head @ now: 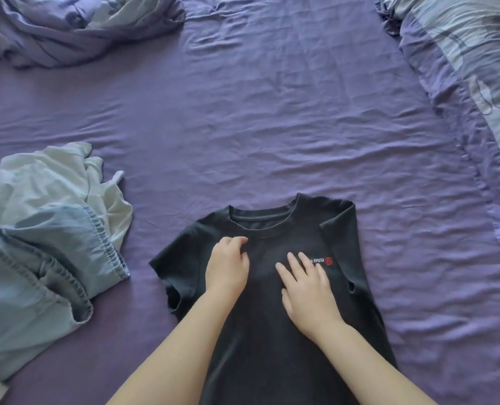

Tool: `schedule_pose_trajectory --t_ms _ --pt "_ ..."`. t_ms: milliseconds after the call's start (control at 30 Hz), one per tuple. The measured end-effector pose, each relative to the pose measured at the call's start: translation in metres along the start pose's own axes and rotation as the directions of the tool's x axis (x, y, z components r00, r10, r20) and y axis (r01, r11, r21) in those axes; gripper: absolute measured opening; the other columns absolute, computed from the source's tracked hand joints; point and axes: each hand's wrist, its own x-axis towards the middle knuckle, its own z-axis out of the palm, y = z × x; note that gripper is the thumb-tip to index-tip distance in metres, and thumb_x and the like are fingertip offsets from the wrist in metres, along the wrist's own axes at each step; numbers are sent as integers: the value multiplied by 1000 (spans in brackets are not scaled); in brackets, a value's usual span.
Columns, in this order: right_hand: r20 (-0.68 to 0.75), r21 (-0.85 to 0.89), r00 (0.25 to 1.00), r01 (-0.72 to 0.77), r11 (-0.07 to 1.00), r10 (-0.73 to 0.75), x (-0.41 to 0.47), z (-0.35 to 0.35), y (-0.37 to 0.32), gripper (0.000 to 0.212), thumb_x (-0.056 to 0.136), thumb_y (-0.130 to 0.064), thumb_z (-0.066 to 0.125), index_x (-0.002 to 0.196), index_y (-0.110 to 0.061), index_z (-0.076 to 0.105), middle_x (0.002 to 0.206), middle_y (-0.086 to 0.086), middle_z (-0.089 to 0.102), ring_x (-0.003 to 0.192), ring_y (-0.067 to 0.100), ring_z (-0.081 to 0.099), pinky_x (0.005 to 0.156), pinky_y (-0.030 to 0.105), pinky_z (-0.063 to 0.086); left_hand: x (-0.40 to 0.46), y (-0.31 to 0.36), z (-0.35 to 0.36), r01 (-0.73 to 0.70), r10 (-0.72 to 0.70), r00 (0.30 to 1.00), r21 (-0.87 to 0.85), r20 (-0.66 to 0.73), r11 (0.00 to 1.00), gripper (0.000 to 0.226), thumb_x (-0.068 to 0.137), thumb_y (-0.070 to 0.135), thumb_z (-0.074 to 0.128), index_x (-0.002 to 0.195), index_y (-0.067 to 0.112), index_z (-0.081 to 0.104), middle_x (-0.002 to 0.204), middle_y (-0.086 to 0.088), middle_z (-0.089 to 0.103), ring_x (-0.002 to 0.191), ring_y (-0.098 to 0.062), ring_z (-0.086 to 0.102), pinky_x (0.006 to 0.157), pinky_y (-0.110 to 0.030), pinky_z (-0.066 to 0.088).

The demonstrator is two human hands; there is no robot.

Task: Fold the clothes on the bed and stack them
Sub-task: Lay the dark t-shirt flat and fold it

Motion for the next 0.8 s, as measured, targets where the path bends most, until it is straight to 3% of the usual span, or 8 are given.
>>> schedule_pose_trajectory --t_ms 100,233,300,433,533,633,733,800 --pt "-35 8 998 58 998 -57 14 -2 -35 60 55 -28 85 112 -16 68 119 10 65 110 31 61 82 50 53 -10 -44 -29 2 20 991 160 -134 987 40 87 8 55 126 15 59 126 -6 54 116 -28 47 93 -39 39" --pt "-56 22 984 171 985 -170 28 4 -84 52 65 -41 79 111 -21 67 118 5 66 110 29 61 80 48 53 -9 -92 -57 160 -143 986 285 -81 945 63 92 27 56 147 22 26 152 -1 25 138 -22 21 109 -36 25" --pt "18 28 987 161 987 -161 35 5 -104 52 82 -58 45 121 -27 61 129 4 59 122 29 53 91 49 47 -2 -110 -62 201 -202 979 182 -16 963 73 91 32 58 150 20 16 153 -1 26 138 -23 23 110 -35 26" --pt "194 27 970 146 989 -149 45 12 -124 94 65 -69 -13 148 -34 13 159 -1 2 145 25 -5 114 51 -1 10 -128 -65 256 -256 967 111 -10 960 66 87 37 64 143 19 34 135 -6 48 124 -27 39 102 -37 35" --pt "179 30 975 125 992 -129 45 13 -130 96 64 -70 -13 149 -33 13 159 -1 1 145 24 -7 114 51 -3 13 -131 -72 302 -304 952 81 19 950 36 81 44 66 105 17 62 110 -7 61 109 -28 50 87 -36 43" --pt "158 92 983 75 993 -89 43 4 -129 88 72 -72 -5 149 -32 13 158 -2 6 145 22 -3 115 46 3 11 -121 -80 322 -310 945 -137 107 937 32 80 43 65 72 19 47 77 2 56 85 -24 56 71 -34 42" --pt "115 223 992 19 975 -46 44 -10 -121 65 92 -61 27 149 -30 16 158 -3 9 145 18 1 115 39 9 10 -98 -90 335 -286 940 -356 185 872 32 83 39 64 76 16 43 70 1 51 71 -25 57 67 -37 53" --pt "77 302 997 -6 953 -18 46 -17 -112 59 96 -50 35 148 -29 17 157 -3 12 145 16 4 114 36 13 9 -77 -91 420 -246 901 -571 358 705 27 86 35 65 91 14 48 76 -2 56 65 -24 63 66 -38 58"
